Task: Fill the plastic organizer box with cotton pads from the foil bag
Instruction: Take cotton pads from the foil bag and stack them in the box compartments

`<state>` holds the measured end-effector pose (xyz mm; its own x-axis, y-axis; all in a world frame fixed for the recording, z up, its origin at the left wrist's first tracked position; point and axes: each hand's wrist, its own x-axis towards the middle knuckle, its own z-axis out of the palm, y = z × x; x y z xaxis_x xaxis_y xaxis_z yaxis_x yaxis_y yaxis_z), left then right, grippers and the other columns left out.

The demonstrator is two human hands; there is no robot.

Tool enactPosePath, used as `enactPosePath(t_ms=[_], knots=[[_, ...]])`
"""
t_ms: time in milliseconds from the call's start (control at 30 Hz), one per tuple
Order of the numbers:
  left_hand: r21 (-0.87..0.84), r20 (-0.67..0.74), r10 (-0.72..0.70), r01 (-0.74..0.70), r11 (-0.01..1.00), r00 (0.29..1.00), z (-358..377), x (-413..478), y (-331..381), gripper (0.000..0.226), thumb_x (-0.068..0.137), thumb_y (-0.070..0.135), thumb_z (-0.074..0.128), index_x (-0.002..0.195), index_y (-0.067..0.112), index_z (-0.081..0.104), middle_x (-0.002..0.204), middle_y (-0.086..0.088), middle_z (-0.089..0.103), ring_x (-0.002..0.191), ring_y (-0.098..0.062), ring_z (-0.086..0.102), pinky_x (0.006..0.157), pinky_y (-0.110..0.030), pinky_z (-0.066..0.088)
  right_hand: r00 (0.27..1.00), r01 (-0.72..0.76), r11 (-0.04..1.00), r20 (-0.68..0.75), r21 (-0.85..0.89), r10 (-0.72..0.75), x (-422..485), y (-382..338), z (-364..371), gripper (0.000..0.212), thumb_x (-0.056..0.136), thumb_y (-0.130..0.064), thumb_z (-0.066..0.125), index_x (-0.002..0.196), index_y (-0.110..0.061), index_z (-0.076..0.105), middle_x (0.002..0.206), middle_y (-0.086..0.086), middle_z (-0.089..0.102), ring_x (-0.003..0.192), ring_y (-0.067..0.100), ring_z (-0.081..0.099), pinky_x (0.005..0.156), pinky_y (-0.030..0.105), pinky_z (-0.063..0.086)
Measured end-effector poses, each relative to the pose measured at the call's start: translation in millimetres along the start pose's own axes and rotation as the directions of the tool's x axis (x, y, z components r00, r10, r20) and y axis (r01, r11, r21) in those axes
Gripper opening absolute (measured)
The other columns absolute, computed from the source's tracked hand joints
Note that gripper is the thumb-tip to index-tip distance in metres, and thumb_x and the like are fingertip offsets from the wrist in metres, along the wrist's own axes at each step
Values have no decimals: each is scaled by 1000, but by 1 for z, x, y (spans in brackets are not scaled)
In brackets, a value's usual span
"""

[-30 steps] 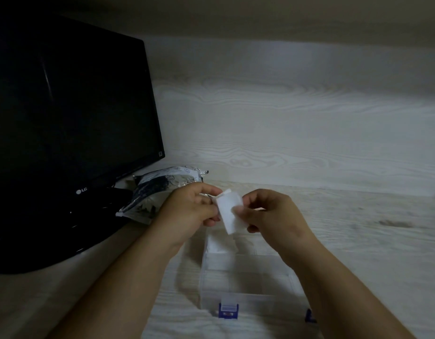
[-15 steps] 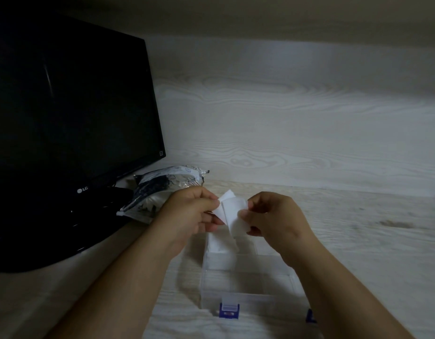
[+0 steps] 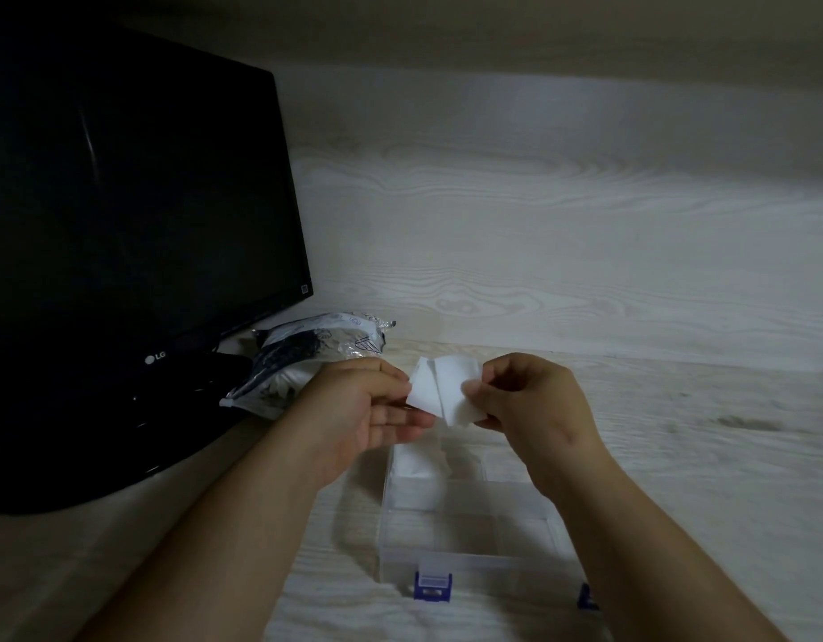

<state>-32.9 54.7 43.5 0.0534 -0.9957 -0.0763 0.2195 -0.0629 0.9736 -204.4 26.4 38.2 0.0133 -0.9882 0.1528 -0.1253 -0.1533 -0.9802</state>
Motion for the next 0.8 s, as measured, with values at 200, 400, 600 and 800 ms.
enactPosePath(t_ms=[200, 400, 600, 800], knots=[[-22, -15, 18, -19, 1000, 1000, -3, 2, -2, 12, 90, -10, 49, 85, -2, 56, 70, -20, 67, 61, -28, 69, 55, -32, 60, 994, -57, 996, 89, -69, 63, -2, 0, 1, 10, 80, -6, 76, 85, -3, 68, 85, 15, 72, 72, 22, 67, 69, 36, 60], [48, -26, 45, -43, 998, 999, -4, 4, -6, 15, 89, -11, 53, 80, 0, 57, 75, -19, 63, 61, -24, 69, 55, -31, 59, 976, -145, 989, 162, -20, 146, -2, 1, 1, 14, 81, -1, 73, 91, 6, 66, 96, 24, 71, 85, 31, 70, 79, 36, 61], [101, -63, 57, -50, 994, 996, -3, 5, -6, 16, 90, -10, 53, 80, 1, 57, 79, -19, 62, 60, -22, 67, 53, -30, 58, 962, -194, 980, 203, 31, 184, -2, 0, 1, 21, 80, 2, 73, 97, 10, 64, 100, 27, 69, 84, 28, 68, 81, 35, 58], [50, -62, 20, -17, 999, 998, -1, 3, -3, 16, 90, -11, 49, 81, 0, 56, 78, -23, 64, 61, -28, 68, 57, -35, 60, 963, -207, 977, 190, 55, 194, -3, -2, 0, 12, 81, 1, 72, 82, -3, 60, 85, 17, 66, 80, 27, 66, 78, 38, 58]])
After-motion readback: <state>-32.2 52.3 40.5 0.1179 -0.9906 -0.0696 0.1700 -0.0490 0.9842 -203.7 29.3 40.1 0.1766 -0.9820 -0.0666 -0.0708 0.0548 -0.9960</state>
